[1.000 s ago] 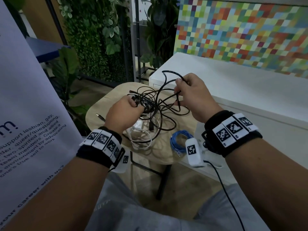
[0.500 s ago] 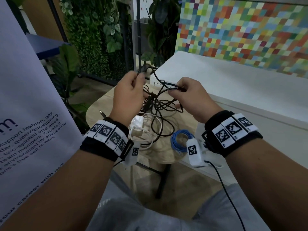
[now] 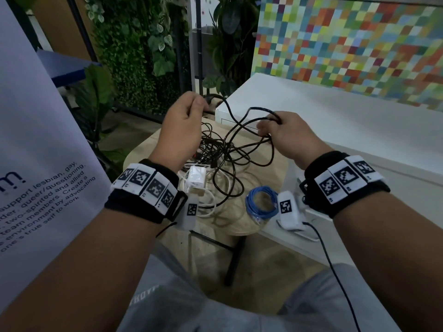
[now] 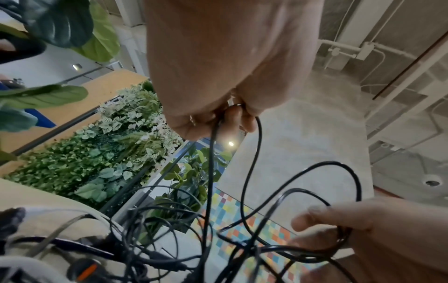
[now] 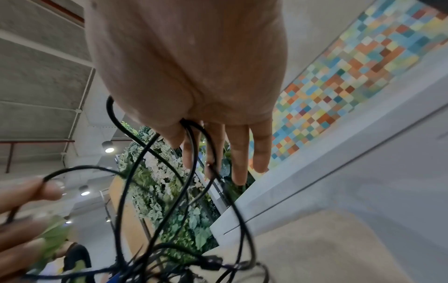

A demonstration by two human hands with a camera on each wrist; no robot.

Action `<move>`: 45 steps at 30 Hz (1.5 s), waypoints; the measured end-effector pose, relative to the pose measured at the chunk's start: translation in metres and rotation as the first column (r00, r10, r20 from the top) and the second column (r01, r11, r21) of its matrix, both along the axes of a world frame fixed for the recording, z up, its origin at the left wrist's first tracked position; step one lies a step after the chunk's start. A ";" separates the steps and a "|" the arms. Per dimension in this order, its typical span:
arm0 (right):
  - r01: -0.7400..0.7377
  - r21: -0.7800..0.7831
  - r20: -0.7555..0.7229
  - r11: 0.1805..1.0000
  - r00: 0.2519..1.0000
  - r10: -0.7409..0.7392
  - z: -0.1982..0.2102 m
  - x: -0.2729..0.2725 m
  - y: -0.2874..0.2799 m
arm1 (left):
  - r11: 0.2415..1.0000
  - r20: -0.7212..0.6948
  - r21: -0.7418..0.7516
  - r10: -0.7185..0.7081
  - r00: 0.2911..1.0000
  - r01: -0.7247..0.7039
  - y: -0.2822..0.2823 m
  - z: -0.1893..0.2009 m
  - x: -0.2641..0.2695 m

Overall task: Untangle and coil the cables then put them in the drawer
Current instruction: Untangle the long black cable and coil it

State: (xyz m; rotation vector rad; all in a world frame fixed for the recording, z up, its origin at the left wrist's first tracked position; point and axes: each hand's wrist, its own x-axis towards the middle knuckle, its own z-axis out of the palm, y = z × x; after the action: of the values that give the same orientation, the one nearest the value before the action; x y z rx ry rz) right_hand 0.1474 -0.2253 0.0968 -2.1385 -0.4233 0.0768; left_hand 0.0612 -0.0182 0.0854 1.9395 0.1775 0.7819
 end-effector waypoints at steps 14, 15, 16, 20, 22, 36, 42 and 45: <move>0.130 0.124 -0.100 0.984 0.988 -0.118 0.020 -0.003 -0.014 | 0.991 -0.228 0.020 0.135 0.964 -0.134 0.028 -0.048 -0.005; 0.128 0.164 -0.135 0.978 0.985 -0.106 0.023 -0.005 -0.012 | 0.988 -0.240 -0.047 0.130 0.962 -0.145 0.029 -0.049 -0.005; 0.124 0.199 -0.159 0.972 0.983 -0.093 0.028 -0.006 -0.011 | 0.983 -0.243 -0.107 0.122 0.962 -0.152 0.029 -0.050 -0.005; 0.103 0.308 -0.173 0.946 0.984 -0.051 0.049 -0.010 -0.005 | 0.969 -0.179 -0.220 0.077 0.981 -0.116 0.023 -0.046 -0.008; 0.074 0.366 -0.158 0.928 0.987 -0.016 0.058 -0.012 -0.003 | 0.967 -0.148 -0.226 0.082 0.986 -0.115 0.017 -0.044 -0.010; -0.098 0.602 -0.010 0.793 0.991 0.130 0.078 -0.027 0.006 | 0.990 -0.098 0.092 0.113 0.989 -0.104 -0.019 -0.043 -0.025; -0.192 0.609 0.017 0.770 0.973 0.229 0.073 -0.034 0.014 | 0.993 -0.300 -0.039 -0.115 0.947 0.108 -0.030 -0.019 -0.016; -0.182 0.638 0.016 0.748 0.975 0.223 0.073 -0.032 0.013 | 0.997 -0.220 0.027 -0.065 0.973 0.073 -0.029 -0.014 -0.008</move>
State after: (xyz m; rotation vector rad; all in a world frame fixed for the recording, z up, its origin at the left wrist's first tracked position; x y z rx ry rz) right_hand 0.1155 -0.2120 0.1695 -1.4031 -0.5546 0.1051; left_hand 0.0536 -0.0470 0.0719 2.0525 0.2297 0.5277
